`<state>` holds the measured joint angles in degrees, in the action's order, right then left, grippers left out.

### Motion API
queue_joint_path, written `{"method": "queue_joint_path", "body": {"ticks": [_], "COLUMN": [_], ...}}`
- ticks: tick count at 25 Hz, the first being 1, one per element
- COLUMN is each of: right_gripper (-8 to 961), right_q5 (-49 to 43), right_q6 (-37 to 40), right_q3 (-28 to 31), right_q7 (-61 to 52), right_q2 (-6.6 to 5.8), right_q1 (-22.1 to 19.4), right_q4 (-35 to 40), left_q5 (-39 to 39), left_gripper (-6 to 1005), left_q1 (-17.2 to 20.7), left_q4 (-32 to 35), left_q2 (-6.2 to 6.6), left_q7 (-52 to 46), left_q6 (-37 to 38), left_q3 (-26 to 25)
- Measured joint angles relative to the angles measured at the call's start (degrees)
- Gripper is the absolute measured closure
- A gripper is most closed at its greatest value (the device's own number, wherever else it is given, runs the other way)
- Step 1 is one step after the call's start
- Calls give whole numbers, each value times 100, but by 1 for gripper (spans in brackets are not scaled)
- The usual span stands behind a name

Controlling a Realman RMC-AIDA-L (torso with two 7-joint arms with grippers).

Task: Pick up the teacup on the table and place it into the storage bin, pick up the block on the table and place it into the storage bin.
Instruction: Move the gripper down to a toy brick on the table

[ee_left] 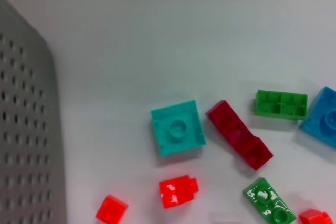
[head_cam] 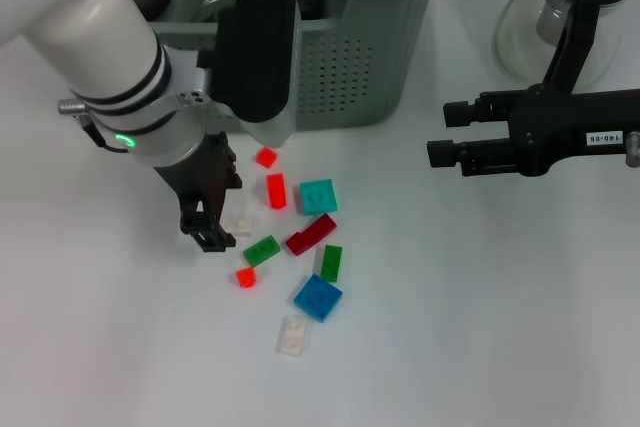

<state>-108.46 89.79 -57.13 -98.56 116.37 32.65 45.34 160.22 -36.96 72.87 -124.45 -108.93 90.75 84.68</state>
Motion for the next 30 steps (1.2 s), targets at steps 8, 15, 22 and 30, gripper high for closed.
{"method": "queue_joint_path", "body": {"ticks": [8, 15, 22, 30], "right_gripper": [204, 204, 204, 204], "right_q5": [0, 0, 0, 0], "right_q6": [0, 7, 18, 34], "right_q3": [0, 0, -2, 1], "right_q7": [12, 13, 14, 21], "right_q2": [0, 0, 0, -9], "right_q1": [-11, -13, -14, -14], "right_q4": [0, -2, -43, -57], "left_q5": [31, 44, 45, 44], "left_gripper": [407, 438, 436, 472], "left_q1": [107, 136, 137, 127], "left_q4": [-97, -158, -295, -344], "left_q2": [-8, 0, -6, -9], "left_q7": [-165, -172, -181, -182], "left_q6": [-342, -432, -558, -585], "left_q3": [357, 460, 510, 516]}}
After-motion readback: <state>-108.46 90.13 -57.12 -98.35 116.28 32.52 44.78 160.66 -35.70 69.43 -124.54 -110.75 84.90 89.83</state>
